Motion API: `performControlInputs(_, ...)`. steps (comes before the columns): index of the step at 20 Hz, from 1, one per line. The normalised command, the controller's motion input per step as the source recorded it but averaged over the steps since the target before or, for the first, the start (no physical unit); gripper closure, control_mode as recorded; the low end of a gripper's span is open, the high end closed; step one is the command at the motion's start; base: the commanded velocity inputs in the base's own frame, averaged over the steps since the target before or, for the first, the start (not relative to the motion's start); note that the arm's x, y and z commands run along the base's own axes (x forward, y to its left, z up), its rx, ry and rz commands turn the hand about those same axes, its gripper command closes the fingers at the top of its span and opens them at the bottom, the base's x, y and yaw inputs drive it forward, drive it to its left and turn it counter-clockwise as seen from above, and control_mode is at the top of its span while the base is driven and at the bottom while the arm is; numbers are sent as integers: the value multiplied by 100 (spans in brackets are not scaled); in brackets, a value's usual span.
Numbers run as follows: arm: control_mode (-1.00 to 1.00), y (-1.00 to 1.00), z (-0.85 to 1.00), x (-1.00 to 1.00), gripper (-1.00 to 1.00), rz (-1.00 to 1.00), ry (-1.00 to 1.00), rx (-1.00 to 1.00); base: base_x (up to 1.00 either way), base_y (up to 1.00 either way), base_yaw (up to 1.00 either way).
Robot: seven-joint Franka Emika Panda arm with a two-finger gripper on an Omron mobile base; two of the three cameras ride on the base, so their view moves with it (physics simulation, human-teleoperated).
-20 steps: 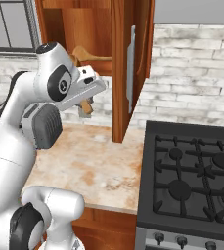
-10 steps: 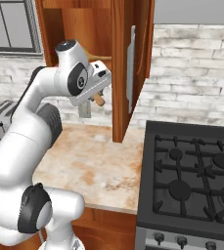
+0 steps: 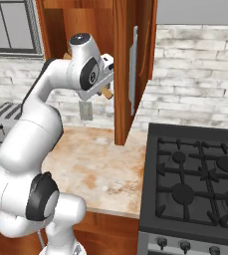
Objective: Organize the utensils by type. Pick up the wooden spoons from the counter and place them in the open cabinet. Then pick up the metallic utensils from the counter and place them in the open drawer.
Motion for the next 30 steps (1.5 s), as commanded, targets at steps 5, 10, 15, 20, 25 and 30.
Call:
performControlInputs(5,-100,0,38,29,100,7,0,0,0,0,0)
performControlInputs(10,-100,0,15,34,100,6,0,0,0,0,0)
performControlInputs(15,-100,0,0,37,100,4,-2,-4,0,0,0)
performControlInputs(20,-100,0,0,40,100,4,-11,-6,0,0,0)
performControlInputs(25,-100,0,0,47,100,4,-5,-3,0,0,0)
performControlInputs(30,-100,0,2,46,100,4,-6,-2,0,0,0)
